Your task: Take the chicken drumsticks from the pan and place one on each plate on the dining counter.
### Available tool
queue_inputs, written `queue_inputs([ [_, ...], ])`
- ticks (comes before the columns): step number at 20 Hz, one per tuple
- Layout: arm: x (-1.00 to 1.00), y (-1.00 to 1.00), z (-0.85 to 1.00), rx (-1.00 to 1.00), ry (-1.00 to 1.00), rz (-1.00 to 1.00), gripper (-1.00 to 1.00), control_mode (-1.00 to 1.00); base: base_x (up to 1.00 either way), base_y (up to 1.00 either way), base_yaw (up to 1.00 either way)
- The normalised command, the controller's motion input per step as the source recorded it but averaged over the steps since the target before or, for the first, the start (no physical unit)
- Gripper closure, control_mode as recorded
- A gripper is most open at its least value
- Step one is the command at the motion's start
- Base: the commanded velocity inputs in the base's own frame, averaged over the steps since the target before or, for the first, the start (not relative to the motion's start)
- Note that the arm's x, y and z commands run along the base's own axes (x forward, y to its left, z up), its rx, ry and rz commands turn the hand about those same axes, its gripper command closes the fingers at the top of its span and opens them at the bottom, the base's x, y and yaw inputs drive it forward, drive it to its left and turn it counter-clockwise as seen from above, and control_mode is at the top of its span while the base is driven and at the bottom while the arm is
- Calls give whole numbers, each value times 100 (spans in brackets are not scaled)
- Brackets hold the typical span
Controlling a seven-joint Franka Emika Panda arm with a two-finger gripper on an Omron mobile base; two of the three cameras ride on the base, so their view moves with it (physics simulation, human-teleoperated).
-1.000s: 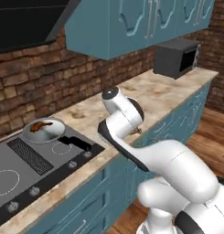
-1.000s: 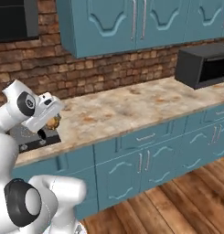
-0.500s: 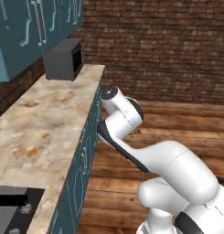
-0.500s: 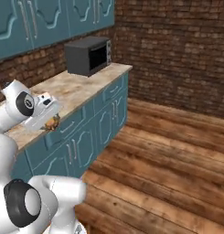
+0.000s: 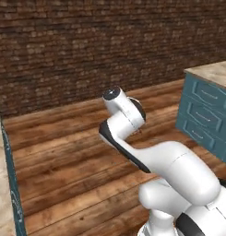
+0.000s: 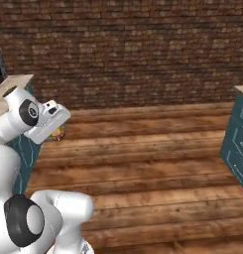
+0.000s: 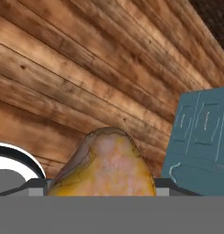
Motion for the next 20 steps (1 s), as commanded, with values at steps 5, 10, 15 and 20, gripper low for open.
queue_inputs([
  [5, 0, 0, 0, 0, 0, 0, 100, 100, 50, -10, -64],
  [10, 0, 0, 0, 0, 0, 0, 100, 100, 65, -20, -63],
  [15, 0, 0, 0, 0, 0, 0, 100, 100, 84, -15, -61],
  [20, 0, 0, 0, 0, 0, 0, 100, 100, 94, -6, -60],
])
